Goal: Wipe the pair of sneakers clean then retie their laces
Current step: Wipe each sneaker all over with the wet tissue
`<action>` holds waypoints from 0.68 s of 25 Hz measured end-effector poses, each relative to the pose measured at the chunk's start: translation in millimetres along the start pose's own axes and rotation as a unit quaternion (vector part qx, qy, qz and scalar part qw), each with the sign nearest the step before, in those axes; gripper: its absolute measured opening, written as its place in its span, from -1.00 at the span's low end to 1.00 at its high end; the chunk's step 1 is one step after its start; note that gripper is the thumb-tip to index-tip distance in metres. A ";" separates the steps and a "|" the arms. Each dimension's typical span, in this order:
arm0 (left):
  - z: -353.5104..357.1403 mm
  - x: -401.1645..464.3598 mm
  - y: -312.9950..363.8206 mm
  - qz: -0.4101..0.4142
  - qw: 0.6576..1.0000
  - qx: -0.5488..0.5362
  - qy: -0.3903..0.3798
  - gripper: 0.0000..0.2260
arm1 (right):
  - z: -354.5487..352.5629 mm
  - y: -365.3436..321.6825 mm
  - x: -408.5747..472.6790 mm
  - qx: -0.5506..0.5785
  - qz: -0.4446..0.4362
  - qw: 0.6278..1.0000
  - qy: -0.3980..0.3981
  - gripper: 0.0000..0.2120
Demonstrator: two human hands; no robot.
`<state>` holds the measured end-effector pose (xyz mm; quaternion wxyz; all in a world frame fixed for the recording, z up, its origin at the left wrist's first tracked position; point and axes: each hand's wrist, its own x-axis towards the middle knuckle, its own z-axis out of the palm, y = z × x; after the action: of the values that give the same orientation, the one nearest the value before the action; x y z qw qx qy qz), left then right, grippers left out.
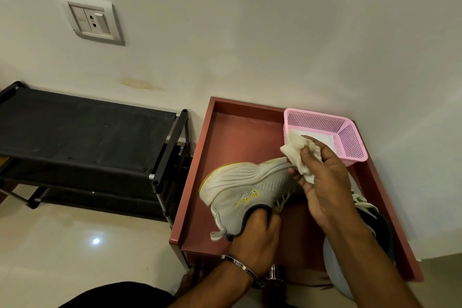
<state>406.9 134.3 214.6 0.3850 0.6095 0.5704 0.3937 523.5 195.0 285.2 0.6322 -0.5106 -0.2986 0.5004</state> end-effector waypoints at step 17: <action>-3.3 0.7 7.6 -0.049 0.998 -0.014 -0.027 -0.87 | 1.2 -0.5 -1.2 0.079 0.060 0.992 -0.077 -0.47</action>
<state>406.9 134.7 222.9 0.4279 0.5855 0.5836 0.3654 522.3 194.3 286.2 0.6147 -0.4364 -0.2748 0.5968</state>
